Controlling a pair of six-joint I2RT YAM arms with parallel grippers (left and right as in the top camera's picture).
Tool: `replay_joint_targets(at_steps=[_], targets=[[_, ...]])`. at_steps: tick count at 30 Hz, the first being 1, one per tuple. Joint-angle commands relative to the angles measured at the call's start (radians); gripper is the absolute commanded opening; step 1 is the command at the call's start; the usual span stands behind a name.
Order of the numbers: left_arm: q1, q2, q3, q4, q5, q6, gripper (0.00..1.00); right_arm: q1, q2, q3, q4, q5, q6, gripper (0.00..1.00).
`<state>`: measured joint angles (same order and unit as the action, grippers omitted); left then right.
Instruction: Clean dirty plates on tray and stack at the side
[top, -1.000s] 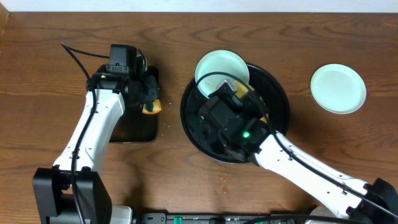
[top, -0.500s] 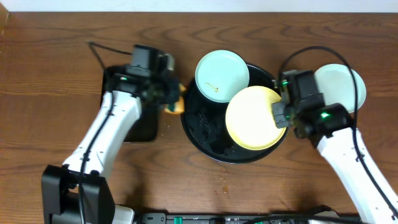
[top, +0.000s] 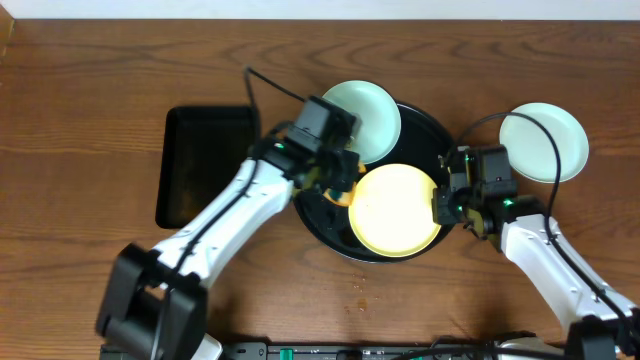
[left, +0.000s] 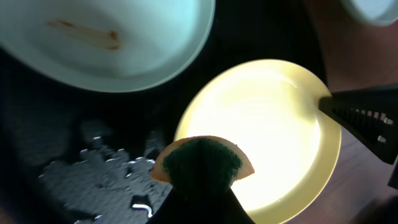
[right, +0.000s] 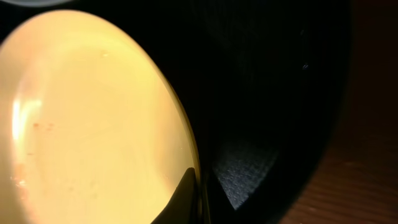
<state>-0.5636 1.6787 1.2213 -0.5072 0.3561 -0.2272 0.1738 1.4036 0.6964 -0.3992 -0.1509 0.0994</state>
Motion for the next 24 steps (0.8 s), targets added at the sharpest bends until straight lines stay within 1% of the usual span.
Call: replay_joint_targets(at_steps=[1,4,8,10,15,24], targets=[[-0.057,0.057,-0.007,0.028,-0.029,0.026,0.07,-0.007,0.032,-0.034,0.038,-0.026,0.051,0.01],[-0.097,0.099,-0.007,0.046,-0.037,0.037,0.08,-0.007,0.066,-0.039,0.049,-0.026,0.053,0.01],[-0.138,0.158,-0.007,0.047,-0.116,0.042,0.07,-0.007,0.106,-0.039,0.055,-0.026,0.054,0.01],[-0.151,0.188,-0.007,0.060,-0.119,0.060,0.07,-0.007,0.115,-0.039,0.057,-0.026,0.054,0.01],[-0.155,0.242,-0.007,0.092,-0.145,0.070,0.07,-0.007,0.115,-0.039,0.057,-0.026,0.053,0.01],[-0.155,0.329,-0.009,0.158,-0.143,0.077,0.07,-0.007,0.115,-0.039,0.057,-0.026,0.053,0.01]])
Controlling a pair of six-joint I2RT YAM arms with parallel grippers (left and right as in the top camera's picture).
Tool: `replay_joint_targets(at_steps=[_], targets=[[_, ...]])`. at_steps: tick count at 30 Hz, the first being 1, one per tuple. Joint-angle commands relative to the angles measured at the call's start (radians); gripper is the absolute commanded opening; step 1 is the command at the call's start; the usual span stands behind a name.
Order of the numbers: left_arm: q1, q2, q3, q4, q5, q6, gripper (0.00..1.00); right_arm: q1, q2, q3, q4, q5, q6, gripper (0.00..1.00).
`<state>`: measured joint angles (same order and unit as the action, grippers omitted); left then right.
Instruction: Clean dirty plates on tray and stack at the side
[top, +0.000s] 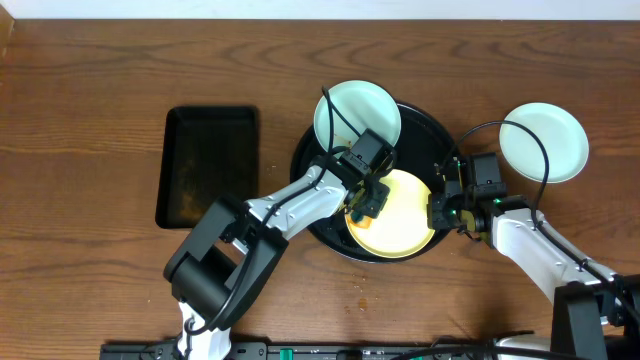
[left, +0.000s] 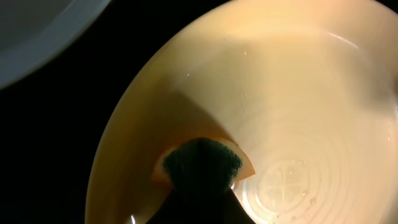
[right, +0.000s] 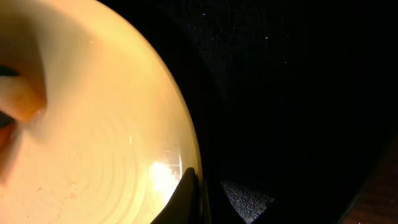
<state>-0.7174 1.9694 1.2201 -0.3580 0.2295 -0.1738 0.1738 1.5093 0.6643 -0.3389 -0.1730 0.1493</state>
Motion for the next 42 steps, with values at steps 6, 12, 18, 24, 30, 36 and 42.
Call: replay_joint_targets(at_steps=[6,12,18,24,30,36,42], targets=[[-0.002,0.066,-0.023,0.016,0.076,0.023,0.07,-0.007,0.010,-0.007,-0.004,-0.004,0.003,0.01],[-0.002,0.066,-0.039,0.016,0.271,0.019,0.08,-0.007,0.010,-0.007,-0.005,-0.004,0.003,0.01],[0.005,0.052,-0.032,0.014,0.401,0.019,0.07,-0.007,0.010,-0.007,-0.005,-0.005,0.004,0.01],[0.076,-0.129,0.032,0.010,0.388,0.020,0.07,-0.007,0.010,-0.007,-0.002,-0.005,0.004,0.06],[0.219,-0.393,0.066,-0.003,0.386,-0.019,0.07,-0.007,0.010,-0.007,-0.002,-0.016,0.004,0.27],[0.398,-0.513,0.066,-0.201,0.175,-0.024,0.07,-0.007,0.010,-0.007,0.011,-0.008,0.003,0.35],[0.537,-0.484,0.057,-0.360,0.142,-0.049,0.07,-0.007,0.026,-0.007,0.032,-0.008,-0.001,0.24]])
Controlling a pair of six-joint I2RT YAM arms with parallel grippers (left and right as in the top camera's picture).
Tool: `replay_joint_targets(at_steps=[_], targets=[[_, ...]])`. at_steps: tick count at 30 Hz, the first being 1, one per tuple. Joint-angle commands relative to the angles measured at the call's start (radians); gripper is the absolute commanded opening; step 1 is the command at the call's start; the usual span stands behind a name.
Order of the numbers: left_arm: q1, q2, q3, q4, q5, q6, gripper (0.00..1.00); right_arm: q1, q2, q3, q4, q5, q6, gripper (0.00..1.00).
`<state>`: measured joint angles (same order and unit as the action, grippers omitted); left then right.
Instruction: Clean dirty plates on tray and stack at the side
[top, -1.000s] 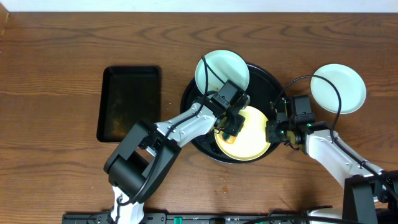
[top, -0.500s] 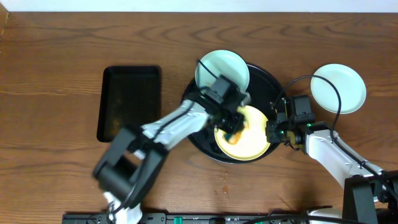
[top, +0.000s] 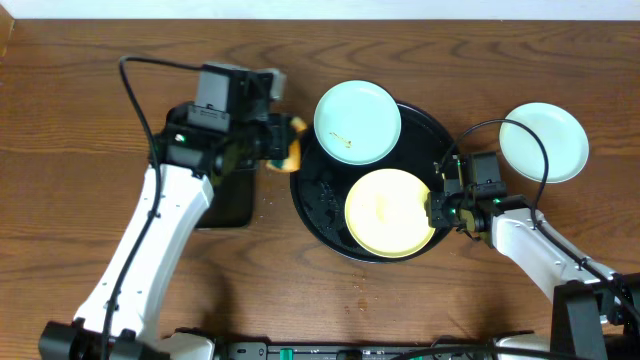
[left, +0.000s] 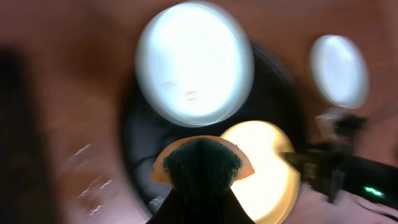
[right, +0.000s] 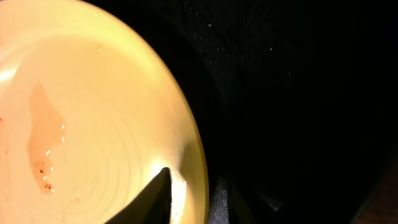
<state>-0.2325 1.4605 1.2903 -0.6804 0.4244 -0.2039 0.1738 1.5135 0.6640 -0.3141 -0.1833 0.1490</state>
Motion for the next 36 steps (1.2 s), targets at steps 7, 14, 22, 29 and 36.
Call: replay_joint_targets(at_steps=[7,14,22,29,36], targets=[[0.133,0.110,-0.032,-0.076,-0.263,-0.018,0.07,-0.007,0.049,0.000,0.018,0.002,0.000,0.01],[0.138,0.193,-0.032,-0.074,-0.266,-0.018,0.08,-0.001,-0.066,0.188,-0.149,0.118,-0.028,0.01],[0.138,0.199,-0.032,-0.061,-0.375,-0.018,0.08,0.142,-0.168,0.456,-0.444,0.576,-0.135,0.01],[0.138,0.199,-0.032,-0.047,-0.423,-0.018,0.07,0.523,-0.160,0.474,-0.451,1.275,-0.235,0.01],[0.141,0.233,-0.032,-0.029,-0.594,0.029,0.08,0.605,-0.148,0.473,-0.412,1.084,-0.158,0.01]])
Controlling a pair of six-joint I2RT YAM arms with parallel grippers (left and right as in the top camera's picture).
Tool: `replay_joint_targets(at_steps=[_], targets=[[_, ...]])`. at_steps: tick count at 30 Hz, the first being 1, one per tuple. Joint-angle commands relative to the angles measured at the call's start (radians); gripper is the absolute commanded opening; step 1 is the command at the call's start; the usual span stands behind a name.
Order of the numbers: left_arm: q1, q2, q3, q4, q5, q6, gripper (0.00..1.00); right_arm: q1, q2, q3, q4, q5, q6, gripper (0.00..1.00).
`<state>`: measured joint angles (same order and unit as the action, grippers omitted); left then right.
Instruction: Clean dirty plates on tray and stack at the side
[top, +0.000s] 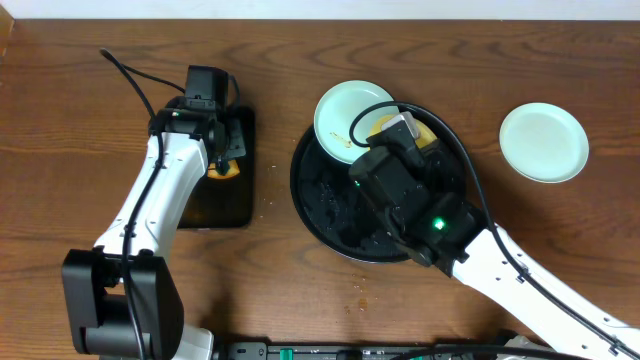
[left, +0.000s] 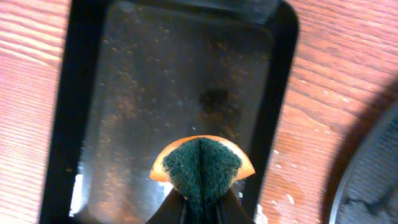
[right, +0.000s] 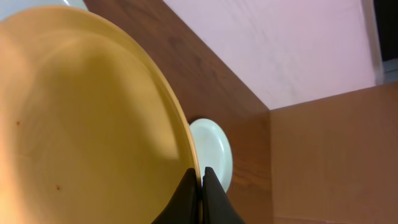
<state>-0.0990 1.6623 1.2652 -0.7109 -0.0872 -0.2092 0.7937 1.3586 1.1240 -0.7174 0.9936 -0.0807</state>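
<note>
My left gripper (left: 202, 200) is shut on an orange sponge with a green scrub face (left: 202, 163), which it holds over the black rectangular tray (top: 222, 205) at the left. My right gripper (right: 200, 179) is shut on the rim of the yellow plate (right: 87, 118), held tilted up over the round black tray (top: 320, 200); only an edge of the yellow plate (top: 388, 124) shows overhead behind the raised arm. A pale green plate with a brown smear (top: 345, 115) leans on the round tray's far rim. Another pale green plate (top: 543, 142) lies on the table at the right.
The rectangular tray's wet, speckled floor (left: 168, 93) fills the left wrist view, and the round tray's edge (left: 373, 186) shows at lower right. Droplets dot the wood between the trays. The right arm's body (top: 420, 215) looms over the round tray. A pale wall (right: 280, 43) backs the table.
My left gripper has moved with the sponge from beside the round tray's left rim to over the rectangular tray. My right gripper has raised the yellow plate out of the round tray, tilted on edge.
First the sponge hung at the yellow plate's left edge while my right gripper pinched its right rim. Then the sponge was on the plate's face. Later the sponge was off to the left and the plate lay wet in the tray. Now the plate is lifted.
</note>
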Motion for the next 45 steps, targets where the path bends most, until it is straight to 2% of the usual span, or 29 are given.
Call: replay_joint_targets(at_steps=[1,3,6,12,19,25,27,32,34,37,45], targets=[[0.010,0.043,-0.007,0.001,-0.083,0.034,0.08,-0.026,0.007,0.013,-0.013,-0.136,0.092,0.01],[0.015,0.080,-0.007,0.006,-0.082,0.061,0.08,-0.058,0.007,0.013,-0.023,-0.219,0.153,0.01],[0.027,0.138,-0.007,0.020,-0.083,0.098,0.08,-0.095,0.007,0.013,-0.037,-0.242,0.193,0.01],[0.066,0.241,-0.007,0.040,-0.082,0.104,0.08,-0.114,0.007,0.013,-0.042,-0.130,0.139,0.01],[0.098,0.256,-0.007,0.055,-0.082,0.103,0.08,-0.110,0.007,0.013,-0.033,-0.115,0.136,0.01],[0.104,0.235,-0.001,0.069,-0.070,0.100,0.07,-0.116,0.007,0.013,-0.026,-0.207,0.168,0.01],[0.102,0.198,0.005,0.065,0.011,0.100,0.07,-0.127,0.007,0.013,-0.026,-0.266,0.197,0.01],[0.095,0.007,0.007,0.106,0.445,0.077,0.07,-0.203,0.006,0.013,-0.032,-0.507,0.311,0.01],[0.069,-0.066,0.007,0.141,0.515,0.043,0.07,-0.242,0.006,0.013,-0.035,-0.583,0.349,0.01],[-0.025,-0.153,0.007,0.159,0.483,0.035,0.07,-0.262,0.006,0.013,-0.038,-0.570,0.364,0.01],[-0.315,-0.113,-0.006,0.169,0.484,0.032,0.08,-0.263,0.006,0.032,-0.032,-0.549,0.364,0.01]])
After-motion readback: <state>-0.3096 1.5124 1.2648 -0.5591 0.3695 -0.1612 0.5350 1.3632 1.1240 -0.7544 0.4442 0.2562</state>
